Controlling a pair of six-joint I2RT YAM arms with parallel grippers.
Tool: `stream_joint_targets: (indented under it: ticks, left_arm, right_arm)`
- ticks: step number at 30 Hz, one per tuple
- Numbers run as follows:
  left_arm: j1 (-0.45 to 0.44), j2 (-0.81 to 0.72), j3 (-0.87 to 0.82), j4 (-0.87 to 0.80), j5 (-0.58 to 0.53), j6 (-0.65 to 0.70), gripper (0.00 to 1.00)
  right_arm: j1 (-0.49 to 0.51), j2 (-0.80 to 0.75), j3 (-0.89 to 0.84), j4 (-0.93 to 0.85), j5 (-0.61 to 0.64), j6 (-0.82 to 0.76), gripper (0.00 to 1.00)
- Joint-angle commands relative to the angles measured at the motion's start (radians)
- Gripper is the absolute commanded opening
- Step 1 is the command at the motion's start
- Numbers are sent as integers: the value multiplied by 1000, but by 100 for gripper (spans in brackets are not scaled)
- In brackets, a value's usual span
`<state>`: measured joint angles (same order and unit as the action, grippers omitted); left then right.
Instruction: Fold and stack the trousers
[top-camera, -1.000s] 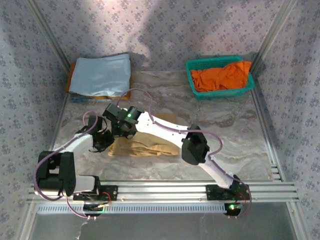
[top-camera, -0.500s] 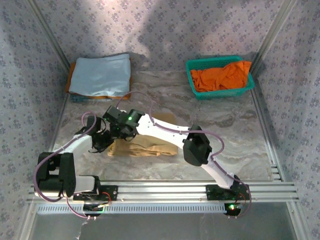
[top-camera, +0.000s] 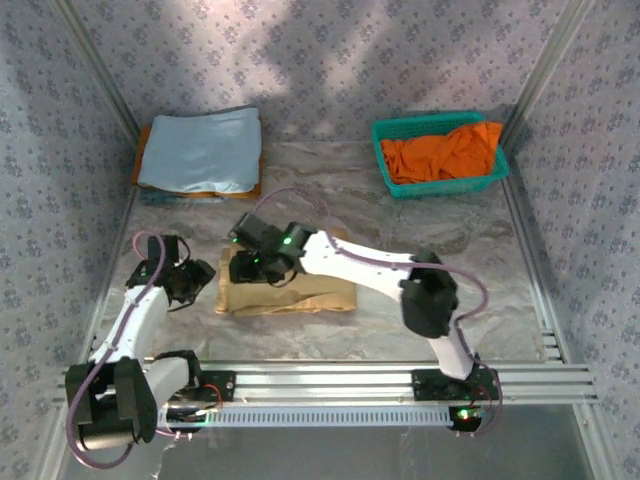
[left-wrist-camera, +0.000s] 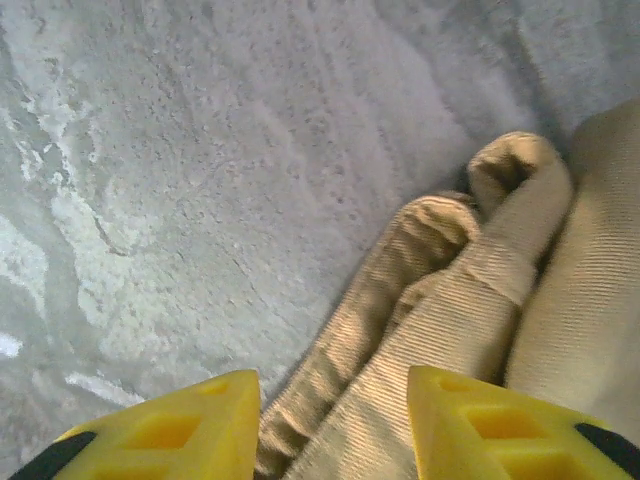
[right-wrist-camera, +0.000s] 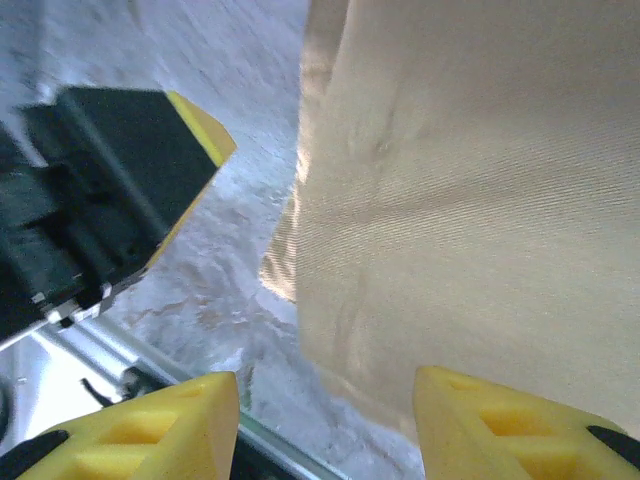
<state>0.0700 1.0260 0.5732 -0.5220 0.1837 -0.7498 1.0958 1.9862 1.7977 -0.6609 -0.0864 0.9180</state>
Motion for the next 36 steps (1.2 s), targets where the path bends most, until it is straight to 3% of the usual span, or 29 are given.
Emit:
stream_joint_targets:
  ticks: [1,3,7,11,19,24,31,36]
  left_arm:
    - [-16,-17,115,-112,20,36,46]
    - [-64,-3,176,-139,13,41,47]
    - [-245,61,267,-133,-64,33,46]
    - [-352,184,252,-44,-42,9,43]
    - [-362,294,52,139,-71,-47,40]
    - [-320,342,-21,199,-78,-51,41]
    - [-305,398,2,208,-77,-28,42]
    - [-303,327,24,151,-90,-5,46]
  right_arm:
    - [-87,-168,-114,16,63,-36,48]
    - [-138,-232,-221,46,51,-37,40]
    - [-212,-334,-421,94,50,-30,13]
    - [-238,-377,-574,143,32,-16,0]
    - [-182,-359,-914,270,-14,66,0]
    - [-162,-337,-1030,308,-46,98,0]
    - [-200,-499,-960,140,-36,-4,5]
    - [-287,-668,-886,-16,3,-100,21]
